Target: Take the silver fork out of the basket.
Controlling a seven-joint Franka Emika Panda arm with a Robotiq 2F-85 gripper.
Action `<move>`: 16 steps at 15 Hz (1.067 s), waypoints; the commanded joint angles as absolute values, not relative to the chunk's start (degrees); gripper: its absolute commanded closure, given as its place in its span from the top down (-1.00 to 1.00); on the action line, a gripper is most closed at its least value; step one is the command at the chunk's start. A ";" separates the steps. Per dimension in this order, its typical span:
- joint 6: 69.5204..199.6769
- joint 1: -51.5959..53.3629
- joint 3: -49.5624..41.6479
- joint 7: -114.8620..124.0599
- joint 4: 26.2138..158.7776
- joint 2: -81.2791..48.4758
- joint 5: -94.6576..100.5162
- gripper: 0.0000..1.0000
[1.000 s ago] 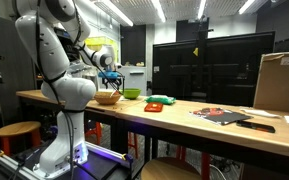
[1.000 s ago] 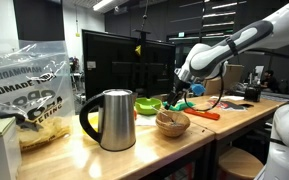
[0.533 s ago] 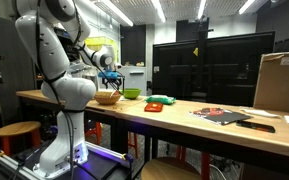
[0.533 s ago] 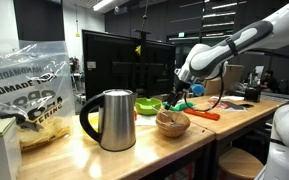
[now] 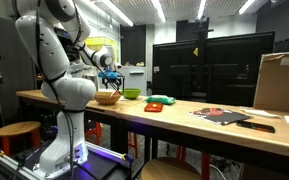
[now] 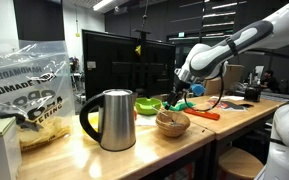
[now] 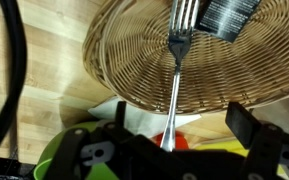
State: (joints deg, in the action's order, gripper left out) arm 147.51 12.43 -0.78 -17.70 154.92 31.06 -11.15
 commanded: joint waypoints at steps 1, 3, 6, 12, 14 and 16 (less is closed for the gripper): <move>147.41 12.97 -1.34 -17.21 154.86 31.10 -10.53 1.00; 147.41 12.97 -1.34 -17.21 154.86 31.10 -10.54 1.00; 148.38 13.39 0.01 -16.04 154.04 29.17 -10.40 1.00; 148.37 13.82 6.14 -10.20 153.26 26.28 -7.73 1.00; 147.04 12.97 8.54 -6.52 153.54 27.15 -5.08 1.00; 145.39 12.40 10.46 -3.10 153.93 28.70 -2.15 1.00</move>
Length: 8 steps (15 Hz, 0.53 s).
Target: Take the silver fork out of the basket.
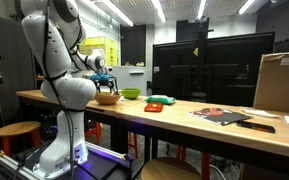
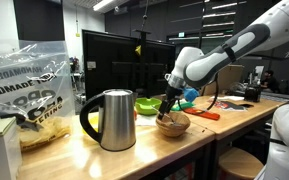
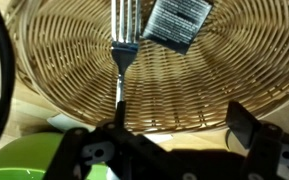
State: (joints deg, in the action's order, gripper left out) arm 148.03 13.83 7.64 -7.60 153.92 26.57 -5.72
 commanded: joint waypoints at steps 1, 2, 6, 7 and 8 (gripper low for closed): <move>144.46 12.13 11.27 -1.52 154.03 29.48 -0.80 1.00; 143.64 12.05 11.82 -0.29 154.07 30.10 0.07 1.00; 138.72 11.20 12.29 2.95 154.16 32.77 2.14 1.00; 137.81 11.10 11.84 2.87 154.32 33.46 2.18 1.00; 137.23 10.80 11.35 2.65 154.51 34.13 2.29 1.00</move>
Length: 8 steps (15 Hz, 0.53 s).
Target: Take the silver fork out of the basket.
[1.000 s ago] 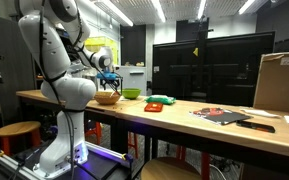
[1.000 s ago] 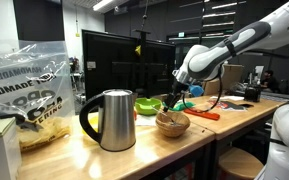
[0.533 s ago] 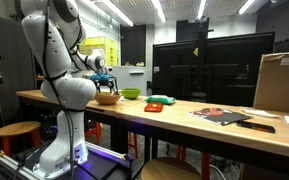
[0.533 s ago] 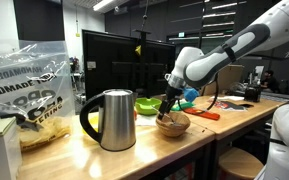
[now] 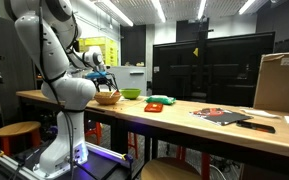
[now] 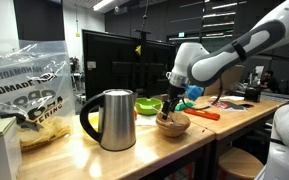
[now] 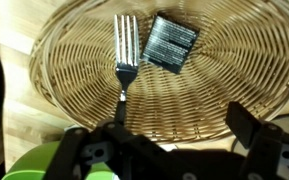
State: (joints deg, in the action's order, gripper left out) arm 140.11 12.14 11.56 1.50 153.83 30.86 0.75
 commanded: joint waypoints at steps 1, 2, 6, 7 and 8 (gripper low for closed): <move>137.49 10.58 10.53 1.71 154.91 34.71 2.13 1.00; 138.90 10.11 9.63 0.57 155.64 35.04 2.25 1.00; 149.00 10.39 4.78 -4.13 159.18 34.07 0.21 1.00; 151.70 10.61 3.56 -5.21 160.10 33.49 -0.27 1.00; 153.70 11.07 2.38 -6.35 160.87 33.02 -0.82 1.00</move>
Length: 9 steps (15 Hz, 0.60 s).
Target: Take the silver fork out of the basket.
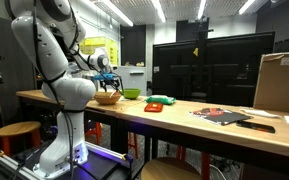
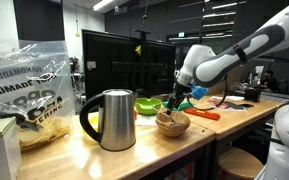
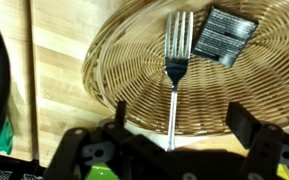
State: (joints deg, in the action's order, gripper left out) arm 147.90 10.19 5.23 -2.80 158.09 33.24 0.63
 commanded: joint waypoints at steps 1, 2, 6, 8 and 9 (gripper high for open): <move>154.77 11.48 1.40 -7.39 159.02 30.79 -1.30 1.00; 156.38 12.26 0.39 -8.41 159.61 30.46 -2.04 1.00; 159.78 16.00 -2.62 -12.28 159.55 28.64 -5.76 1.00; 160.27 17.70 -3.40 -13.57 159.49 28.23 -7.41 1.00; 160.21 18.37 -3.56 -14.01 159.47 28.22 -8.02 1.00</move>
State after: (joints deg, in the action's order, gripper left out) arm 158.95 15.71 -2.04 -11.38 159.56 28.74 -5.82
